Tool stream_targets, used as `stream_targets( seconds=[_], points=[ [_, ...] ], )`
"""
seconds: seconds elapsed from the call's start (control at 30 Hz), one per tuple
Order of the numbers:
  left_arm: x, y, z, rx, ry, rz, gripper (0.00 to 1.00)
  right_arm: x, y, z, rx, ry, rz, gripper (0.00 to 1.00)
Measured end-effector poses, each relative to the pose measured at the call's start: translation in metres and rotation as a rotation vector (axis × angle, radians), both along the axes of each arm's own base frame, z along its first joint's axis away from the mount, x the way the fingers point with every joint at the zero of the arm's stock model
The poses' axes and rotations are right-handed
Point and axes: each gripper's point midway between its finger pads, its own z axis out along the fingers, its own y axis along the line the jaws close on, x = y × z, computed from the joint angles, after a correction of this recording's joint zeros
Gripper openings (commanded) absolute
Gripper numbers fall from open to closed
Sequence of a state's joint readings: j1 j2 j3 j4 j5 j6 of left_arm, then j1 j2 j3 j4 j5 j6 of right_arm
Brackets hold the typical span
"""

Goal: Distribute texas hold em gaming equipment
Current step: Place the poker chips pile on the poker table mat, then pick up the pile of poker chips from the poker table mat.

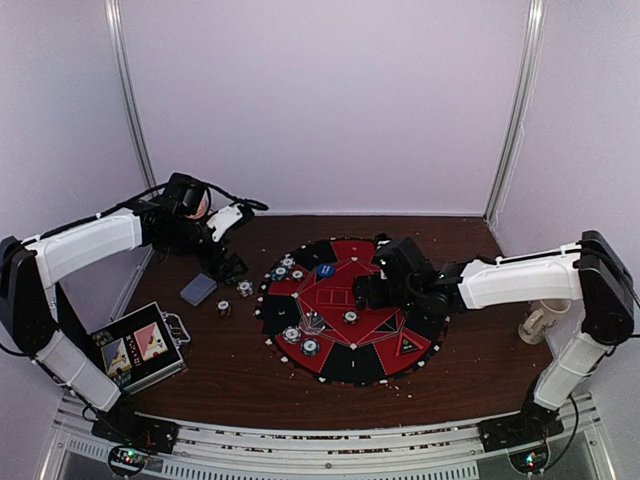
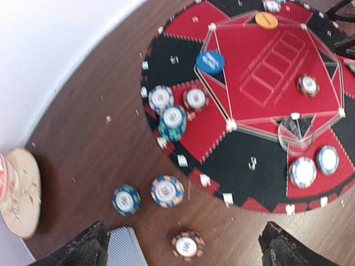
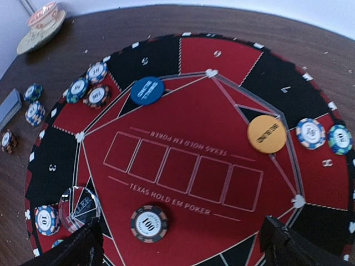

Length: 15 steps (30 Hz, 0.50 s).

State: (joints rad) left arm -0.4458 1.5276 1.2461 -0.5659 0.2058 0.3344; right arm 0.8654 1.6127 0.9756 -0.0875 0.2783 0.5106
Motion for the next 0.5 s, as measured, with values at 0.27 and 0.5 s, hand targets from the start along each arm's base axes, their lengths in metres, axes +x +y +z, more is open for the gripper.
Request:
stream_targets(
  seconds=[0.27, 0.5],
  points=[
    [-0.020, 0.043, -0.042, 0.007, 0.030, 0.075, 0.98, -0.017, 0.040, -0.052, -0.052, 0.137, 0.101, 0.98],
    [-0.014, 0.052, -0.023, -0.037, -0.072, 0.118, 0.98, -0.015, 0.051, -0.059, -0.069, 0.164, 0.117, 0.95]
  ],
)
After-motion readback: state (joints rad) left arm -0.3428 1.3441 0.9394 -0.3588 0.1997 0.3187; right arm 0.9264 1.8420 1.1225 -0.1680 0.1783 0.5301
